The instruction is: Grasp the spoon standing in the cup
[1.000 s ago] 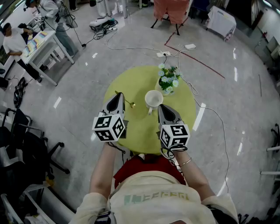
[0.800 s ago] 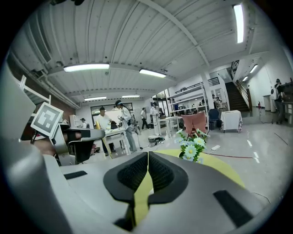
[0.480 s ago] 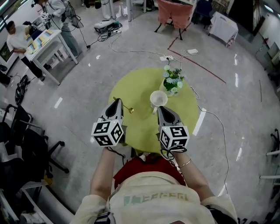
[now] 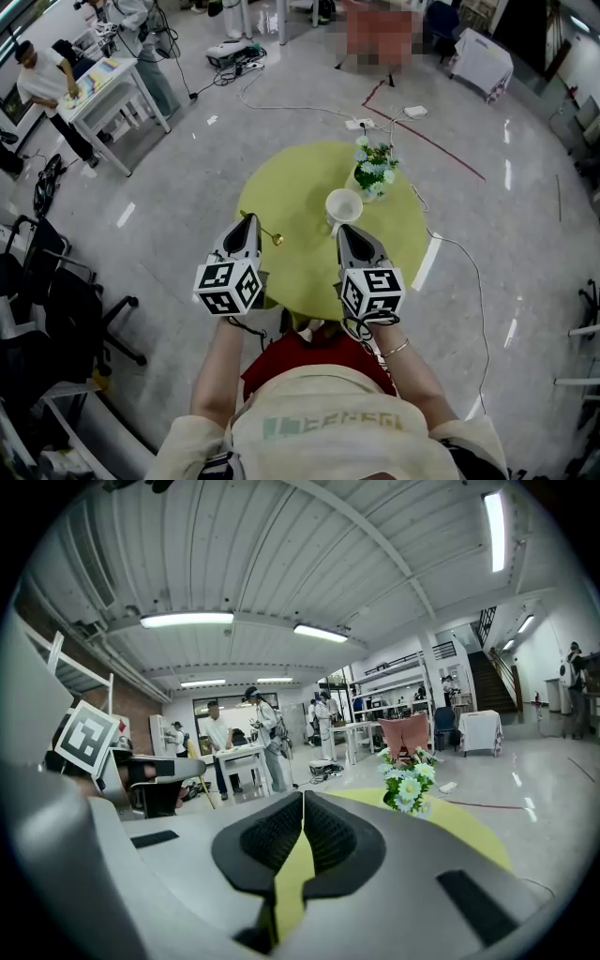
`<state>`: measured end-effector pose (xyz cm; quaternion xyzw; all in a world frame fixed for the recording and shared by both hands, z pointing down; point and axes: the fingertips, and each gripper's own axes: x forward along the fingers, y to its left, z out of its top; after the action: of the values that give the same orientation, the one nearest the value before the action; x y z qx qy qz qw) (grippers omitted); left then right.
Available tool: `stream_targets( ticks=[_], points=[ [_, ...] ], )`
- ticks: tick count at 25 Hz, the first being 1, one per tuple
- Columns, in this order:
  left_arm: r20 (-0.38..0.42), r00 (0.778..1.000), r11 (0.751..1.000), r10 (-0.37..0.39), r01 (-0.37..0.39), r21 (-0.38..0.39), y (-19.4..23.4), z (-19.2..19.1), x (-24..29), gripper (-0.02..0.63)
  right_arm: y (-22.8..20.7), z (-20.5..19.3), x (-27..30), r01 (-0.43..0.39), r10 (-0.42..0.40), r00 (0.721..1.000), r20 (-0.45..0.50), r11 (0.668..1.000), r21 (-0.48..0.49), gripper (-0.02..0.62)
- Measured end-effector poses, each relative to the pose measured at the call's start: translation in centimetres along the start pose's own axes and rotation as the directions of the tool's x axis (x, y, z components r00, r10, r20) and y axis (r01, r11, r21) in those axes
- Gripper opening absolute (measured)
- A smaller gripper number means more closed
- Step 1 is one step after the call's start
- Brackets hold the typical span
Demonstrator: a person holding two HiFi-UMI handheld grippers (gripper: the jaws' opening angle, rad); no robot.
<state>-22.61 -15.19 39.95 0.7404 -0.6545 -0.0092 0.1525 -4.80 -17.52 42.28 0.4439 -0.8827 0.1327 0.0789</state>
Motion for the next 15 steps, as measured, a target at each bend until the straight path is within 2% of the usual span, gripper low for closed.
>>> stream_targets(
  ticks=[15],
  points=[
    [-0.019, 0.999, 1.000, 0.025, -0.025, 0.011, 0.1, -1.5, -3.0, 0.025, 1.5, -1.1, -1.4, -0.018, 0.018, 1.000, -0.014, 1.000, -0.011, 0.037]
  ],
)
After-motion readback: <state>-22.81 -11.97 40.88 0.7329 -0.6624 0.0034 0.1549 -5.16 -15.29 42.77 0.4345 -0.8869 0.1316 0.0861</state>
